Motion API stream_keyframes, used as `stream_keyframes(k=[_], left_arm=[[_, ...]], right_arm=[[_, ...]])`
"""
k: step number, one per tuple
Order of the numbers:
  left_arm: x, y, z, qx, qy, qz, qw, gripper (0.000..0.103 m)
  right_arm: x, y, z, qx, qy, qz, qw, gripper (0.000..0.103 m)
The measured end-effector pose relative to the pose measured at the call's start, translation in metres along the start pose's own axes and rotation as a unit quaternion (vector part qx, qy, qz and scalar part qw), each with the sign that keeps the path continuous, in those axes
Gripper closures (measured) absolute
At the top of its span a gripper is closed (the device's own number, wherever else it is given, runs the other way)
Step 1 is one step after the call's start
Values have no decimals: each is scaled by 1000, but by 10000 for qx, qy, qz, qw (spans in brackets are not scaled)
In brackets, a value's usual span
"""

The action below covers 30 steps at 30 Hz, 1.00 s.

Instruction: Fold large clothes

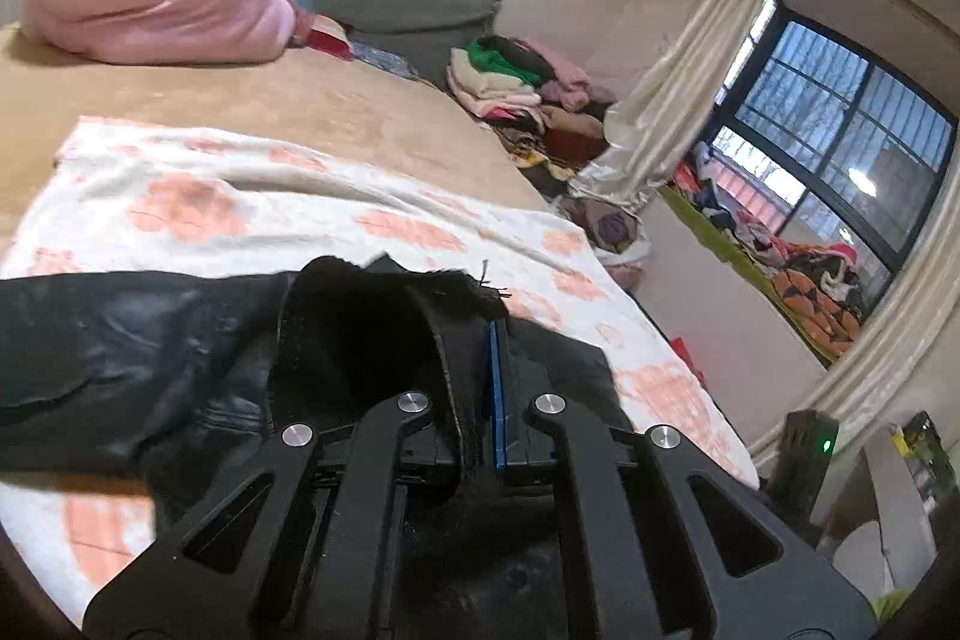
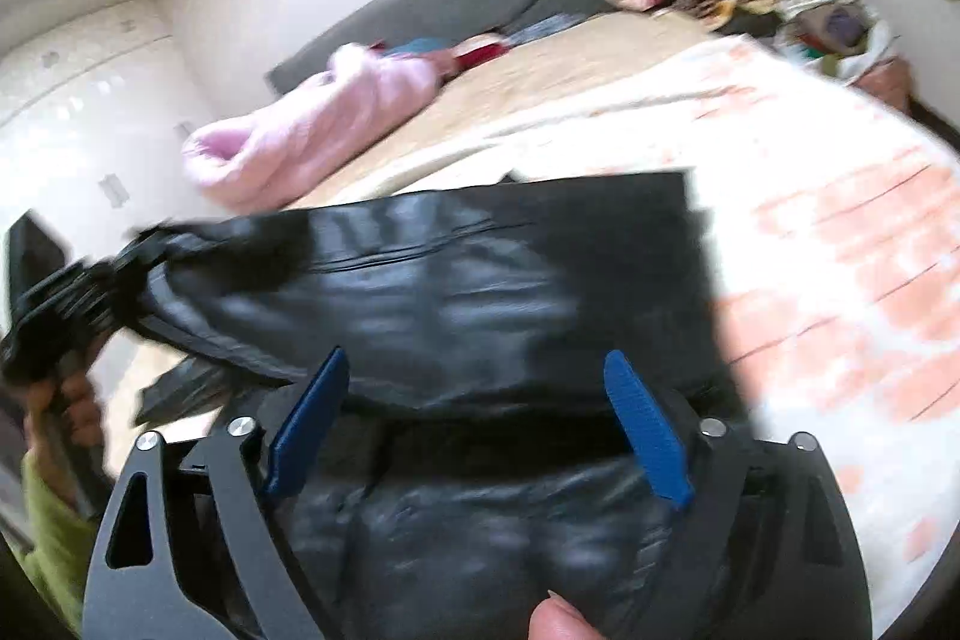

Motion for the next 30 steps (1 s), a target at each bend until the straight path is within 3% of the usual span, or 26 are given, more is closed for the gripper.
stream_keyframes(k=[3, 5, 8, 15, 18, 21, 23, 30], left_arm=[[11, -8, 22, -333, 37, 162, 9993, 103], [27, -17, 37, -544, 65, 382, 9978, 103], [43, -27, 51, -633, 315, 659, 9953, 103], [47, -20, 65, -909, 187, 665, 9935, 103], [56, -23, 72, -1070, 127, 777, 9911, 102], [66, -30, 82, -1101, 419, 1007, 9879, 102], [72, -35, 89, -1147, 552, 1128, 9854, 101], [91, -47, 107, -1441, 682, 1515, 9755, 97]], right_arm=[[-20, -12, -16, 351, -14, -69, 9994, 30], [-30, -26, -26, 655, 73, -45, 9978, 47], [-40, -47, -35, 908, 194, 71, 9957, 59], [-43, -108, -52, 981, 181, 597, 9932, 61], [-35, -133, -69, 1258, 233, 912, 9876, 63], [-22, -150, -90, 1458, 50, 1168, 9824, 66], [-16, -154, -100, 1620, 91, 1174, 9798, 72], [-9, -160, -111, 1753, 262, 1132, 9776, 72]])
Point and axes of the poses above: each gripper's, at about its wrist camera, not at the fingertips, and y roughly against the way its jaws point, z to its left, x to its underside, the point moved 5 cm from there along -y, roughly the way its jaws point, and after that the axes turned 11 degrees about -z, right-handed, at the moved point
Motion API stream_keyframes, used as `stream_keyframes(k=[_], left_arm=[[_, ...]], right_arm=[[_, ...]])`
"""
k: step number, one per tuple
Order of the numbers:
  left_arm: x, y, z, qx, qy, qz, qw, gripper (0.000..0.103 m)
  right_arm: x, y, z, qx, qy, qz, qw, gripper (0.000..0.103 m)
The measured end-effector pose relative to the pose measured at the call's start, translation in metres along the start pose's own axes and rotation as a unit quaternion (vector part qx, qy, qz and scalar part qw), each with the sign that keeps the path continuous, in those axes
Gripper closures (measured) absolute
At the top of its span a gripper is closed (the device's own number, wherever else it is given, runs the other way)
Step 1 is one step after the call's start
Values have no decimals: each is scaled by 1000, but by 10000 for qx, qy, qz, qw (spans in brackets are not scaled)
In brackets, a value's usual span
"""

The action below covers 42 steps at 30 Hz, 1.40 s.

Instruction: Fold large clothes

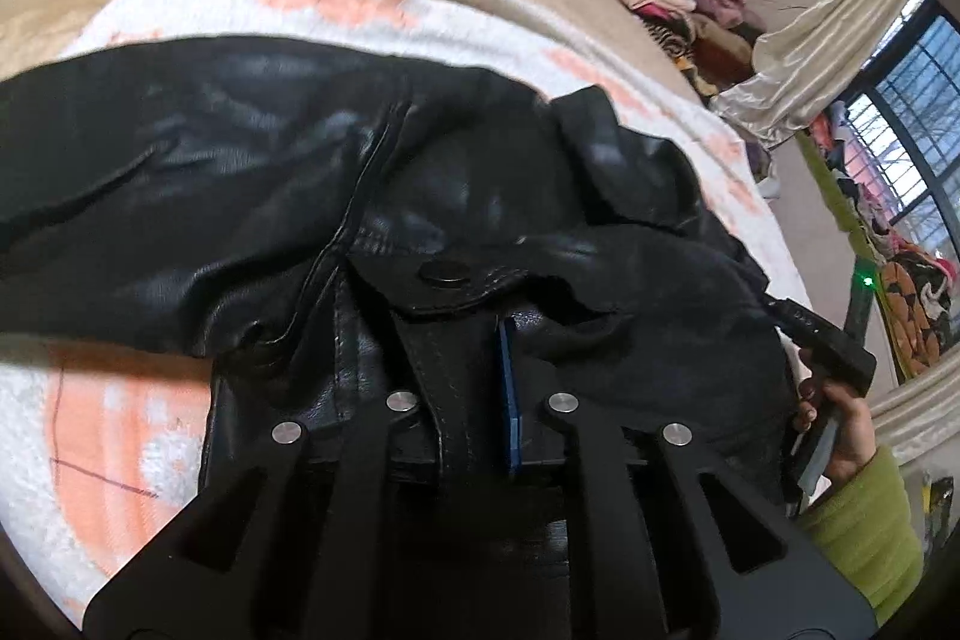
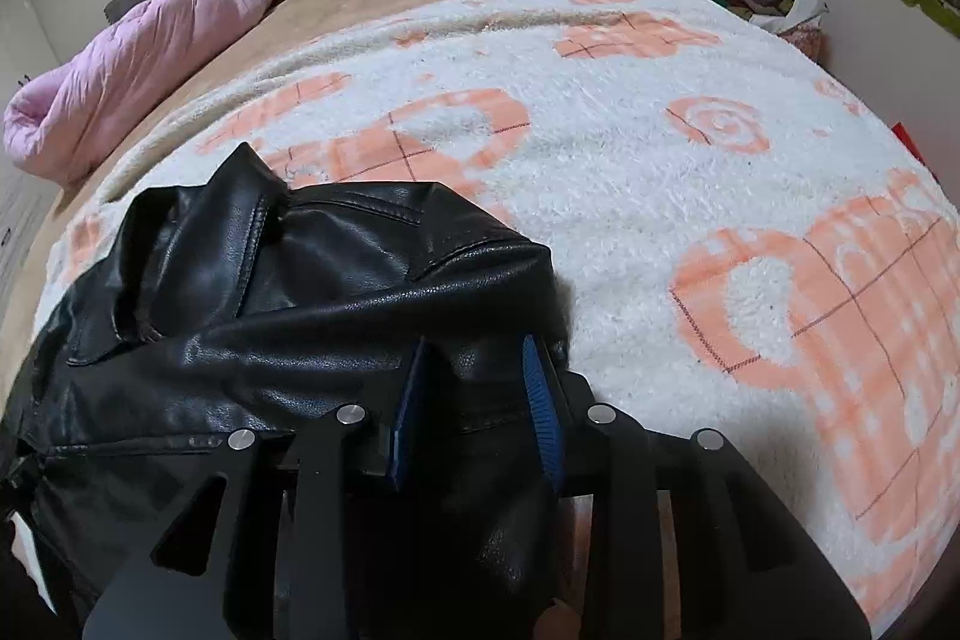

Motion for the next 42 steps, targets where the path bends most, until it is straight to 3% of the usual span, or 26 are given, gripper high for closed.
stream_keyframes(k=[3, 5, 7, 13, 16, 23, 29, 33, 37, 42], left_arm=[[0, 2, 3, 52, 79, -2, 10000, 95], [-3, 7, 1, 167, 106, -51, 9998, 95], [-8, 15, -2, 332, 161, -153, 9992, 93], [-23, 39, -10, 365, -10, -506, 9981, 87], [-30, 50, -13, 146, -152, -741, 9970, 79], [-38, 84, -37, -125, -844, -1312, 9877, 78], [-10, 64, -61, 44, -1069, -894, 9902, 78], [14, 34, -61, -443, -1417, -475, 9878, 67], [25, 14, -36, -492, -946, 9, 9943, 67], [26, 6, -14, -393, -468, 145, 9980, 69]], right_arm=[[-4, 11, 2, -62, -7, -126, 9999, 70], [-8, 30, 6, -259, -93, -290, 9992, 57], [-10, 46, 11, -455, -85, -420, 9980, 53], [-3, 95, 35, -812, 292, -766, 9933, 48], [7, 109, 42, -944, 285, -767, 9922, 48], [28, 131, 56, -1100, 485, -807, 9895, 48], [37, 140, 70, -1093, 850, -865, 9866, 48], [48, 141, 85, -1185, 1074, -763, 9842, 48], [56, 142, 101, -1348, 1225, -684, 9809, 48], [60, 132, 105, -1231, 1479, -577, 9796, 45]])
Point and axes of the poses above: each gripper's, at about its wrist camera, not at the fingertips, and y roughly against the way its jaws point, z to its left, x to its underside, the point moved 5 cm from there along -y, roughly the way its jaws point, and after that the axes turned 11 degrees about -z, right-handed, at the moved point
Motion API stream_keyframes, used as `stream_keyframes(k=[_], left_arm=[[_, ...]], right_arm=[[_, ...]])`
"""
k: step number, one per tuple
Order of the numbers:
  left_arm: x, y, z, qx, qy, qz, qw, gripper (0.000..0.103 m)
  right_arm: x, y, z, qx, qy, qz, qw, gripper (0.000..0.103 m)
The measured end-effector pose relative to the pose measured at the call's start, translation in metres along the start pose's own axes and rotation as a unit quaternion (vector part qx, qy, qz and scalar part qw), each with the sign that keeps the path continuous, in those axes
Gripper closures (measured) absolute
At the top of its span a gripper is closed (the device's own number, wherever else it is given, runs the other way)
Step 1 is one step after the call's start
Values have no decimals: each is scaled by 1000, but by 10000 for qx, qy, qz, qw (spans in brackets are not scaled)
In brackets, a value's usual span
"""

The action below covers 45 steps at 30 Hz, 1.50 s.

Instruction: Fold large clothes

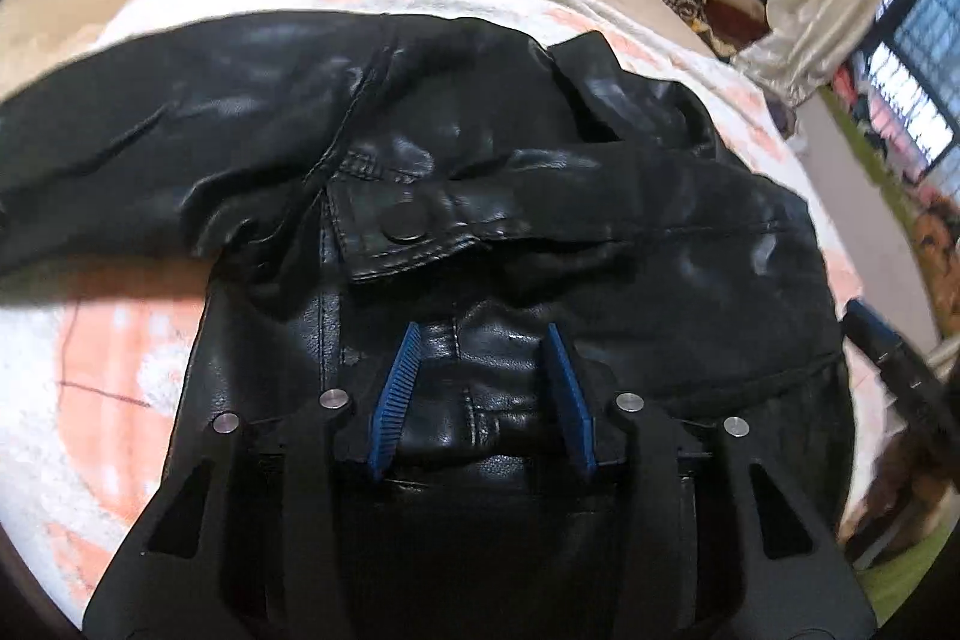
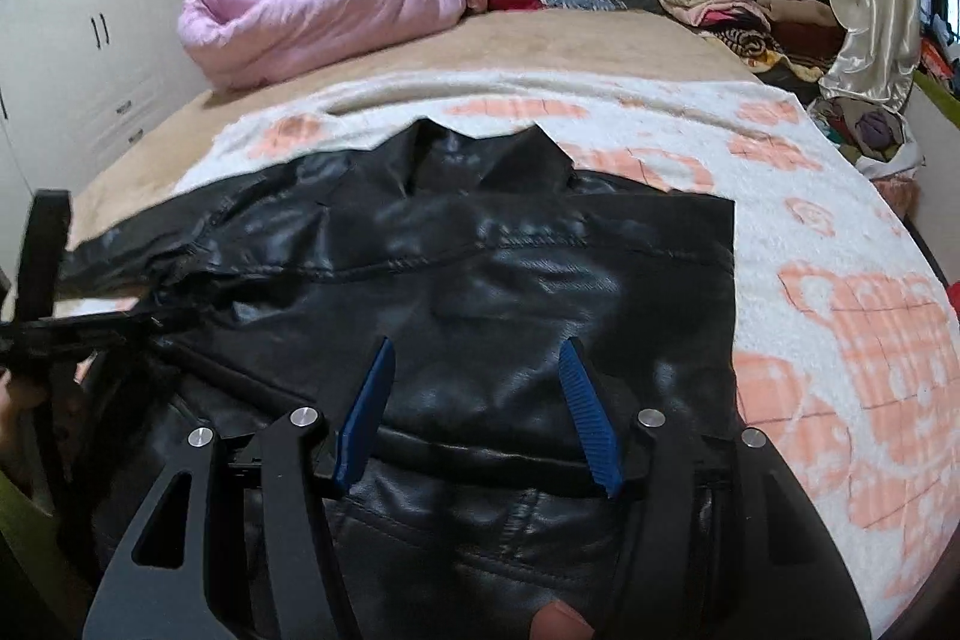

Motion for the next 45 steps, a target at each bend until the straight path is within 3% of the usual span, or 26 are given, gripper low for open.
stream_keyframes(k=[5, 7, 13, 17, 22, 24, 25, 29, 45], left_arm=[[1, 0, -4, -18, -78, 6, 10000, 69], [1, 0, -3, -7, -84, 13, 10000, 69], [-1, 3, -7, -35, -184, -31, 9998, 68], [-6, 13, -20, -24, -437, -244, 9987, 57], [-8, 25, -32, 36, -580, -420, 9974, 51], [-7, 29, -35, 63, -574, -449, 9973, 42], [-7, 30, -37, 49, -581, -462, 9972, 32], [-7, 38, -40, 34, -558, -581, 9967, 10], [-16, 59, -25, -340, -450, -849, 9948, 9]], right_arm=[[29, -28, -40, 535, -419, 729, 9950, 47], [36, -33, -47, 407, -650, 745, 9943, 47], [32, -30, -41, 528, -517, 642, 9952, 46], [26, -18, -34, 482, -433, 451, 9969, 40], [26, -8, -28, 416, -454, 360, 9975, 30], [25, -5, -23, 396, -457, 330, 9976, 20], [24, -2, -21, 398, -465, 300, 9977, 14], [19, 6, -14, 360, -443, 165, 9982, 6], [-7, 20, 42, 59, -78, -215, 9997, 4]])
Point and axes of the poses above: each gripper's, at about its wrist camera, not at the fingertips, and y roughly against the way its jaws point, z to its left, x to its underside, the point moved 5 cm from there along -y, roughly the way its jaws point, and after that the axes turned 11 degrees about -z, right-handed, at the moved point
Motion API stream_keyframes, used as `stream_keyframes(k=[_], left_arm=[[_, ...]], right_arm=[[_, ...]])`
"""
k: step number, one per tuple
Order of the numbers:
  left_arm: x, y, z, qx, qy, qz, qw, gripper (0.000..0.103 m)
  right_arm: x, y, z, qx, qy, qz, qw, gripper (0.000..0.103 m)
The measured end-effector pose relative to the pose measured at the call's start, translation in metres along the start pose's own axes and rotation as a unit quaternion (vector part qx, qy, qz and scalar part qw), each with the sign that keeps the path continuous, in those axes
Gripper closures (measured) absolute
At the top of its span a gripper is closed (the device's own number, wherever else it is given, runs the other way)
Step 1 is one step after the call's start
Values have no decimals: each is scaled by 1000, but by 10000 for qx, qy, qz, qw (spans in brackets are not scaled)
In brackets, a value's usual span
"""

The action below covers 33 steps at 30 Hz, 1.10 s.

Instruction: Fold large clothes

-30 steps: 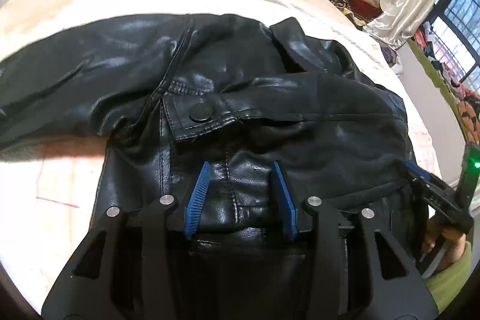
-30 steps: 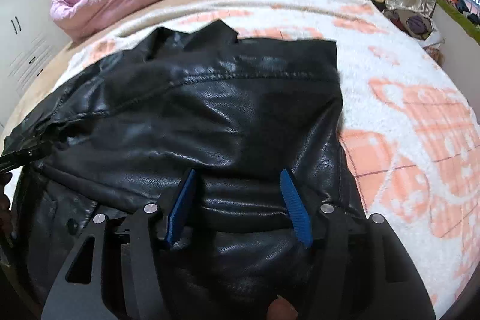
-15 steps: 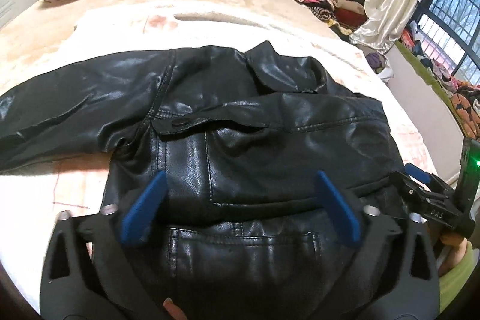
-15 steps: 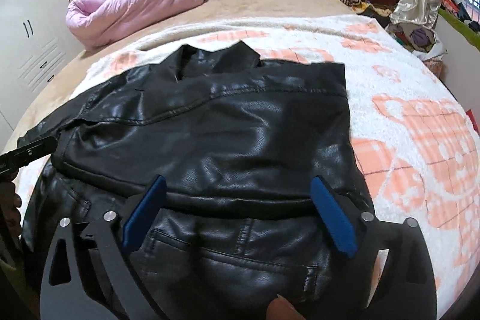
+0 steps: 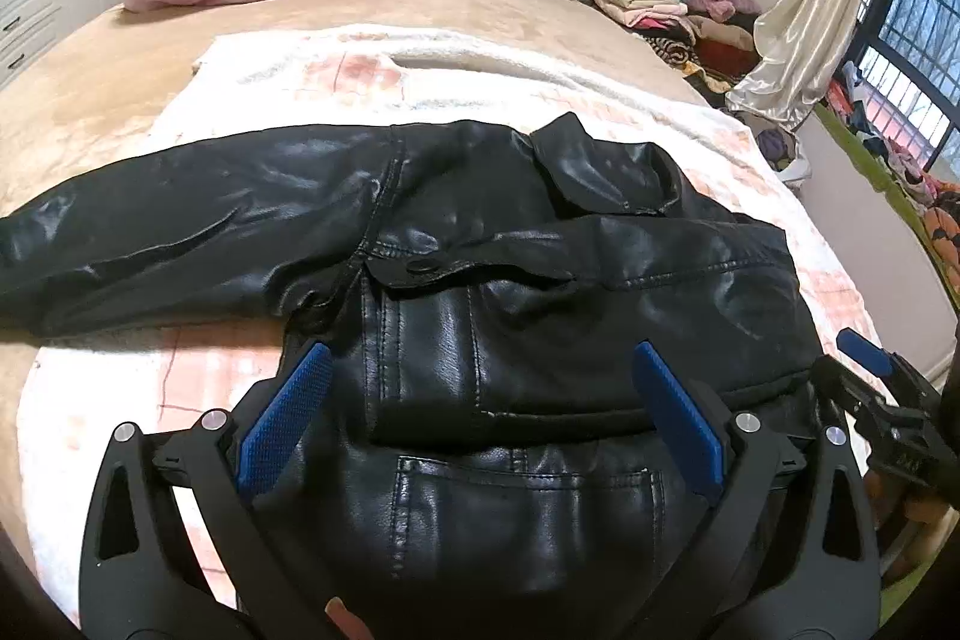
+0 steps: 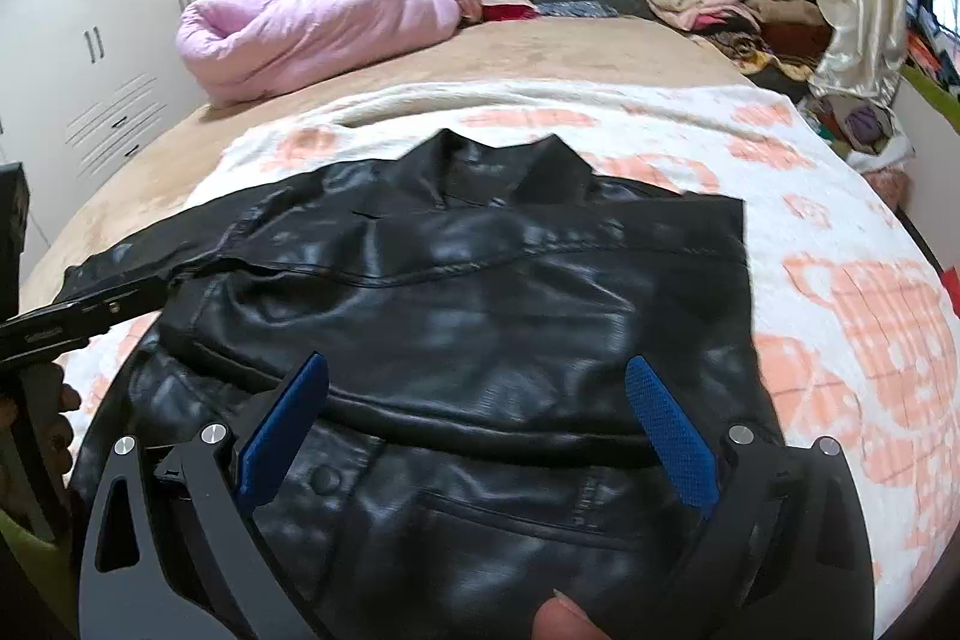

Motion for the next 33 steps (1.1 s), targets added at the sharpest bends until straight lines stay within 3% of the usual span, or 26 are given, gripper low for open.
stream_keyframes(k=[11, 33], left_arm=[[-7, 12, 14, -332, -129, -182, 9992, 9], [-28, 27, 76, -929, 269, -433, 9944, 9]], right_arm=[[-14, -7, 46, -233, 149, -73, 9996, 4], [-37, -34, 121, -720, 382, -130, 9966, 4]])
Point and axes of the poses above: each gripper's, at about its wrist camera, not at the fingertips, and y roughly against the way its jaws point, z to its left, x to its underside, the point moved 5 cm from there along -y, roughly the way its jaws point, and after that the axes turned 11 degrees about -z, right-handed, at the moved point
